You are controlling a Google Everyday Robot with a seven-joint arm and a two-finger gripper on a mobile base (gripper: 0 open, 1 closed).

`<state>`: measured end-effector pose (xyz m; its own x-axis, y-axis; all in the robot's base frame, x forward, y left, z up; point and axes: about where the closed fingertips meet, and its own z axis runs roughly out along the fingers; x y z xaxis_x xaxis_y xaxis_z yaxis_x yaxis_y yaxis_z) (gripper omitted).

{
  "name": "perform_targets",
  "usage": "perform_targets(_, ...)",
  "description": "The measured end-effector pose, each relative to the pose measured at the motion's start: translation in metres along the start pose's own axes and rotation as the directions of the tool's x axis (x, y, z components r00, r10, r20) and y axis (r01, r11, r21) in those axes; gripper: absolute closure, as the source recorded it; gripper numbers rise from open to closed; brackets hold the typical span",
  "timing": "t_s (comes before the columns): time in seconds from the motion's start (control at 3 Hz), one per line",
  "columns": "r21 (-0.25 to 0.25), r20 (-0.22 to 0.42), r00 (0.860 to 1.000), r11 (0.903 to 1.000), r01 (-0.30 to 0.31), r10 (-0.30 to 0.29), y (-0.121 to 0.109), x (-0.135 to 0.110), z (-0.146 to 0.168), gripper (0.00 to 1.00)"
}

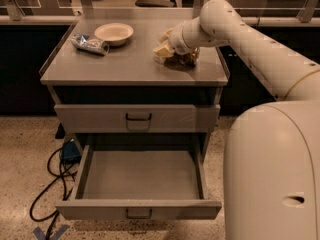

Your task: Pick orange can from middle drawer and place on counter

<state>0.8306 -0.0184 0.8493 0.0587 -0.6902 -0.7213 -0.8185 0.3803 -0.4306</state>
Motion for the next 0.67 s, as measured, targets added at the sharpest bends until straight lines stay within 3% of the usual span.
perform_targets(0.67,0.0,0.0,1.0,1.0,0.0,0.0,0.0,-0.0001,0.0,0.36)
